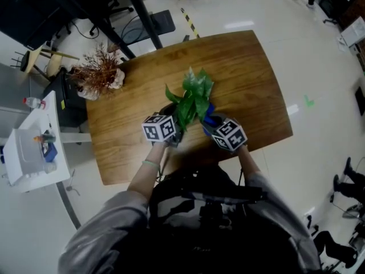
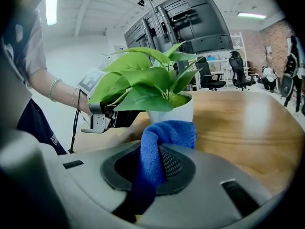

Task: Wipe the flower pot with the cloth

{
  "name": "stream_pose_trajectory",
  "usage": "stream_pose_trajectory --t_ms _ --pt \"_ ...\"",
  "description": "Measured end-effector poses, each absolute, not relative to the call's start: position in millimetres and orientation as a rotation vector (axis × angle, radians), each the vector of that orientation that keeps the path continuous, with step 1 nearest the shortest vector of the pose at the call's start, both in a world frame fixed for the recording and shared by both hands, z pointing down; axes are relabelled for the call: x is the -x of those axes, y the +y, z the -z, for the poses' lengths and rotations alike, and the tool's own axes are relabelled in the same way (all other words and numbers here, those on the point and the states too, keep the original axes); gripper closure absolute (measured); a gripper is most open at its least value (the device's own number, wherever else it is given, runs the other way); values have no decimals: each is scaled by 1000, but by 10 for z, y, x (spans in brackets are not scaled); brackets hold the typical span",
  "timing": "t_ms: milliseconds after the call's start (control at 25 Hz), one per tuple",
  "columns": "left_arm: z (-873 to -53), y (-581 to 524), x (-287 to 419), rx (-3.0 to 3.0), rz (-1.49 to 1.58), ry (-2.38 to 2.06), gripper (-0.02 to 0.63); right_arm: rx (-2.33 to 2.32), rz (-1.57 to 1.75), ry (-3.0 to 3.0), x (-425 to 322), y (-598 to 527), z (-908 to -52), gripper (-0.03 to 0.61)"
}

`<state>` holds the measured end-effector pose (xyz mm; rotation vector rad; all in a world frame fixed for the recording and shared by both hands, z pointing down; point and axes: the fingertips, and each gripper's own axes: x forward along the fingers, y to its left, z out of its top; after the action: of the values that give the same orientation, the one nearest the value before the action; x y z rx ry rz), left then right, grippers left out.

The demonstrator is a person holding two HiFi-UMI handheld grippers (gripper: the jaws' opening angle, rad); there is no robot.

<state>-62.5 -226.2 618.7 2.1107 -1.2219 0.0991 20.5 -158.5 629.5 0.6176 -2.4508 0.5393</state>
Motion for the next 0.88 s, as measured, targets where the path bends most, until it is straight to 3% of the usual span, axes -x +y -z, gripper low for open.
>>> stream_pose_trajectory --t_ms 480,880 --pt "-6393 -1625 310 -2076 -165 -1129 607 -745 -494 -2438 -756 -1916 -6085 522" --pt "-6198 -1890 255 -2135 -116 -1102 607 -551 -246 -2429 -529 -2375 -5850 522"
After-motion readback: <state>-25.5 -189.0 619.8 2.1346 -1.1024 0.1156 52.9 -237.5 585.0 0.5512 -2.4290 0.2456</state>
